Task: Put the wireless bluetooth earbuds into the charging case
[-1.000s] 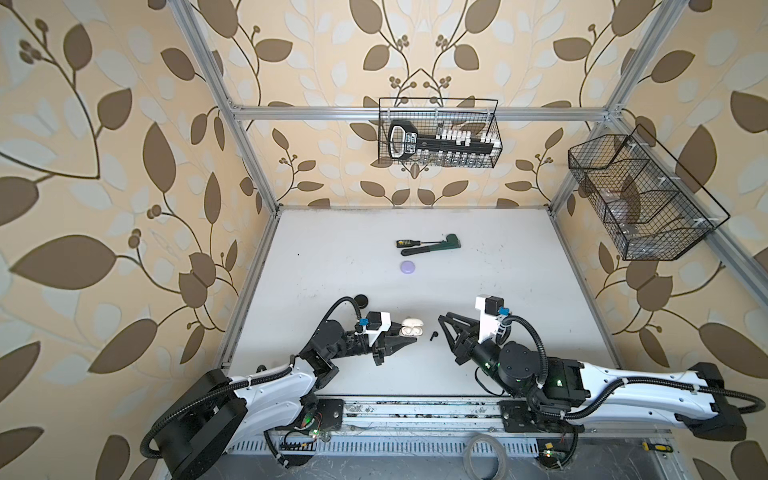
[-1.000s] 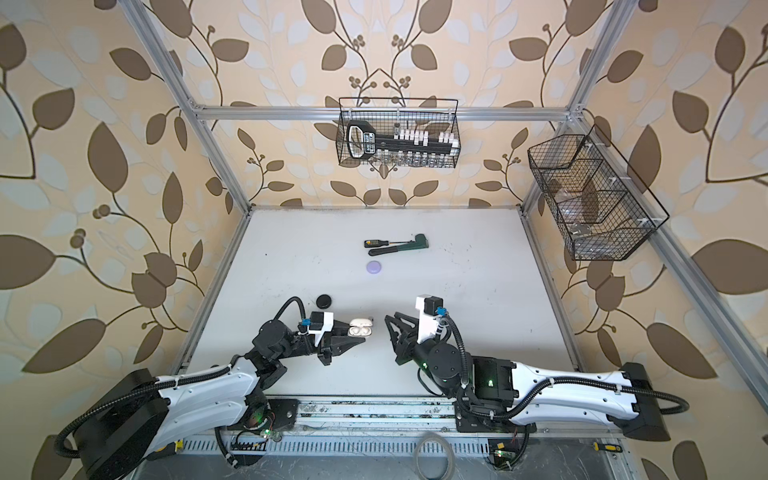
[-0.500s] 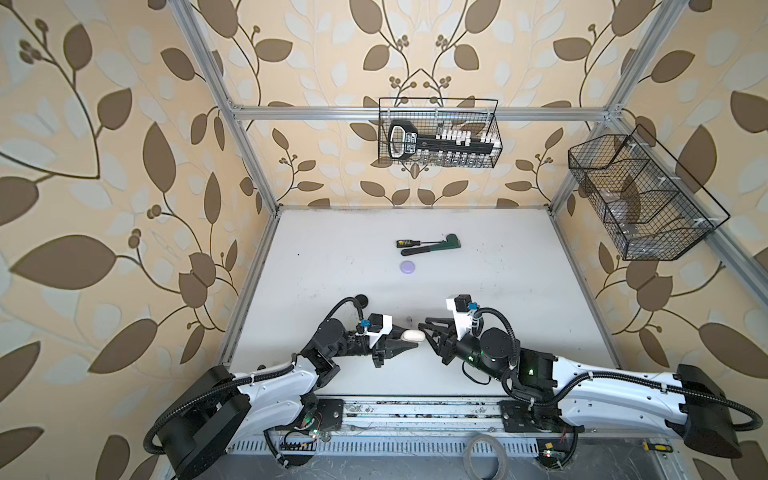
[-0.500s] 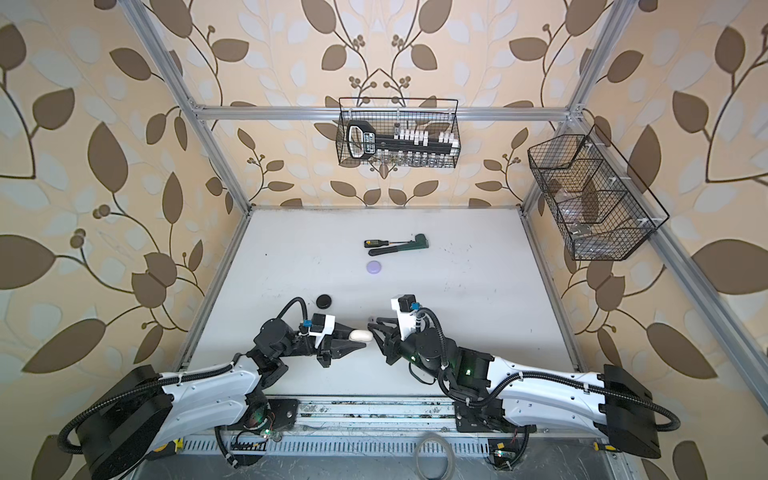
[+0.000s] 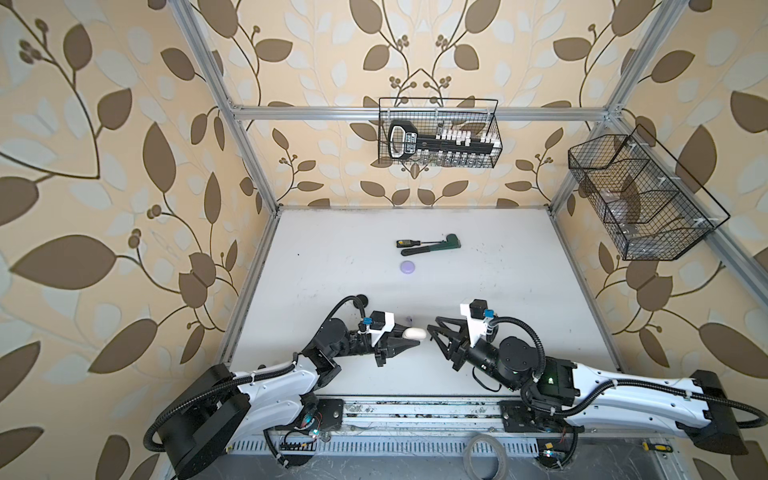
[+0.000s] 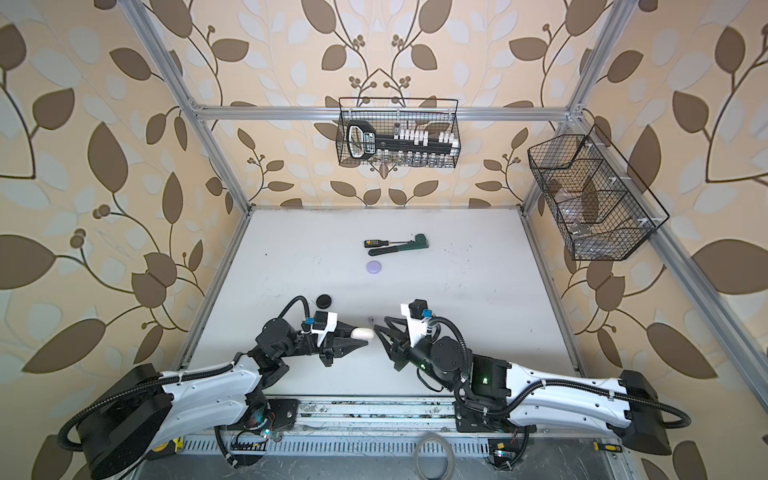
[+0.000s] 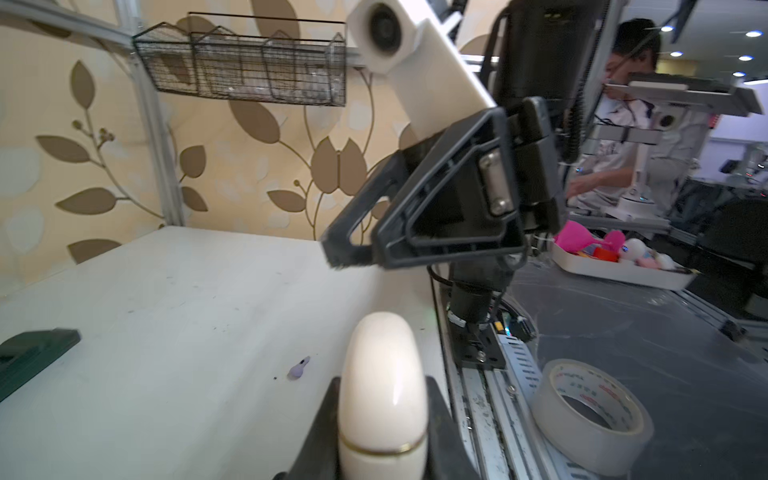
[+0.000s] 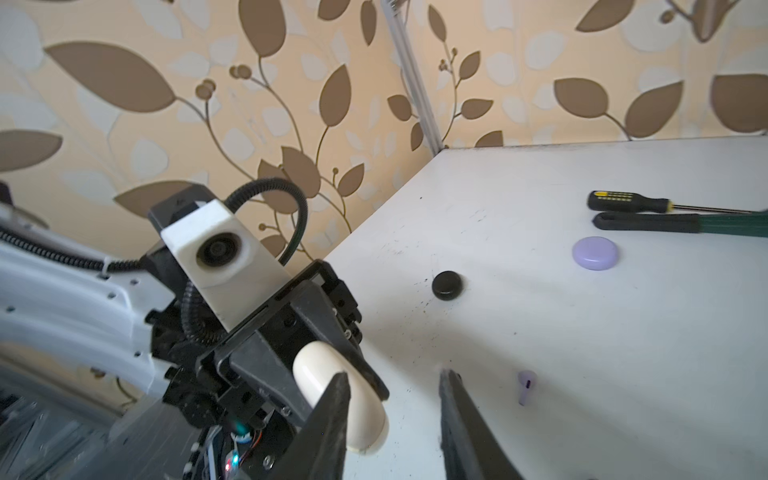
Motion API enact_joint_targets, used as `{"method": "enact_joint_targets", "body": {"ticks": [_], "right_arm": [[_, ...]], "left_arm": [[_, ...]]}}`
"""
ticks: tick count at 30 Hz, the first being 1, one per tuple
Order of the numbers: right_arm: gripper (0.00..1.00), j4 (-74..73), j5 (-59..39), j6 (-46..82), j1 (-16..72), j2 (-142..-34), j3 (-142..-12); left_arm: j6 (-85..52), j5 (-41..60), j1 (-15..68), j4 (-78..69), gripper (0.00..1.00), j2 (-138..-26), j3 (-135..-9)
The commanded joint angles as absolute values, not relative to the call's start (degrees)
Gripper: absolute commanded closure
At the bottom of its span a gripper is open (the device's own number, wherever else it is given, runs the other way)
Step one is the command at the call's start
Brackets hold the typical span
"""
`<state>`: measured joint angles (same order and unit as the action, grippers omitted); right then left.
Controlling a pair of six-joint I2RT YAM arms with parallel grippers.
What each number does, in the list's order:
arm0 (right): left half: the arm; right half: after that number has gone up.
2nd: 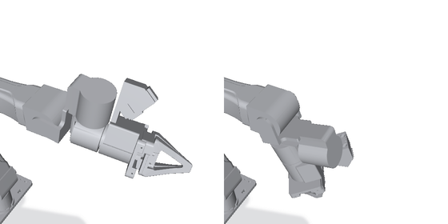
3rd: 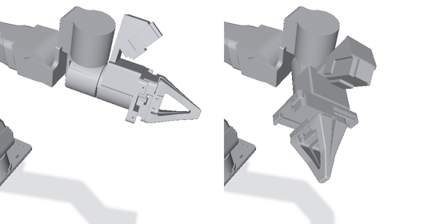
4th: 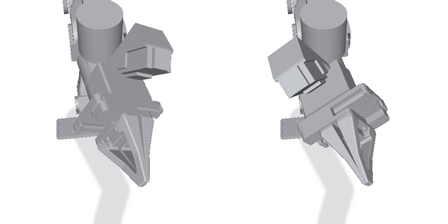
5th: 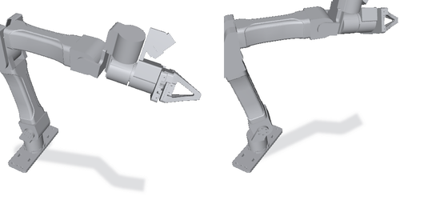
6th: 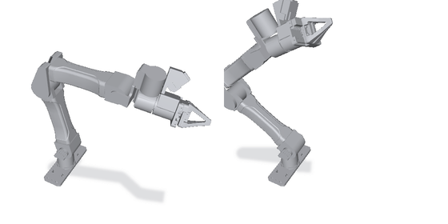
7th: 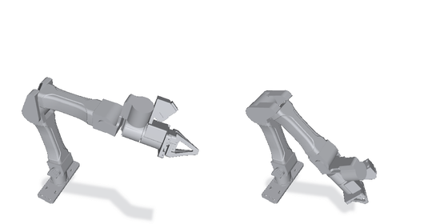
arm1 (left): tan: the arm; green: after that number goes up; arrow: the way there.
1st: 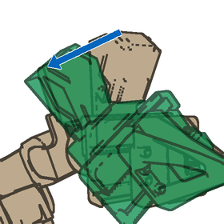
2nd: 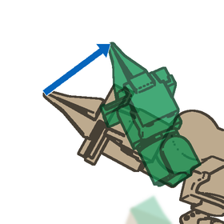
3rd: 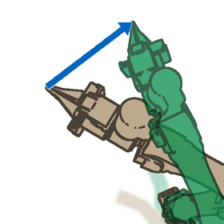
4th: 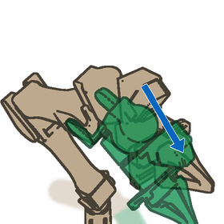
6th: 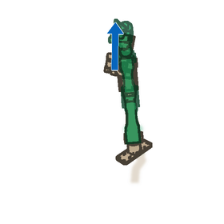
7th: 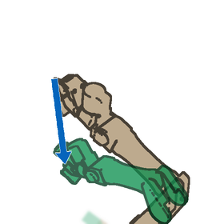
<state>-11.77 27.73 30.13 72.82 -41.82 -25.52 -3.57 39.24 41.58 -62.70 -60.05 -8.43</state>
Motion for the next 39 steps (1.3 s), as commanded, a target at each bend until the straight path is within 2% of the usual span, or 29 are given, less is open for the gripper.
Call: {"method": "enact_joint_targets", "body": {"ticks": [1,5,7,9,15,20,35,39], "right_arm": [[0.61,0.00,36.40,36.23,70.96,-37.33,-27.26],[0.60,4.64,35.67,38.53,67.89,-33.11,-25.78],[0.59,6.48,35.62,38.90,66.95,-32.35,-25.59],[0.58,8.03,35.74,39.61,66.22,-32.48,-25.49],[0.56,8.54,33.23,40.82,63.98,-35.76,-25.38],[0.56,6.44,30.87,41.32,63.02,-38.51,-25.19],[0.55,5.83,27.27,41.95,62.60,-41.39,-24.52],[0.51,8.43,26.92,40.49,61.74,-41.62,-26.36]], "left_arm": [[-8.97,22.32,41.40,-58.78,1.00,-58.57,-11.15],[-15.57,8.62,41.31,-47.44,1.00,-57.07,-14.72],[-19.01,1.67,40.95,-33.43,1.00,-56.99,-20.31],[-20.79,-1.06,39.31,-20.78,1.00,-59.33,-26.68],[-29.05,16.07,27.97,-18.63,1.00,-75.94,-33.59],[-29.92,24.26,24.87,-14.79,1.00,-88.53,-40.69],[-31.46,28.78,19.36,-11.30,1.00,-99.78,-46.84],[-31.92,30.39,18.46,-11.37,0.93,-101.07,-47.37]]}}
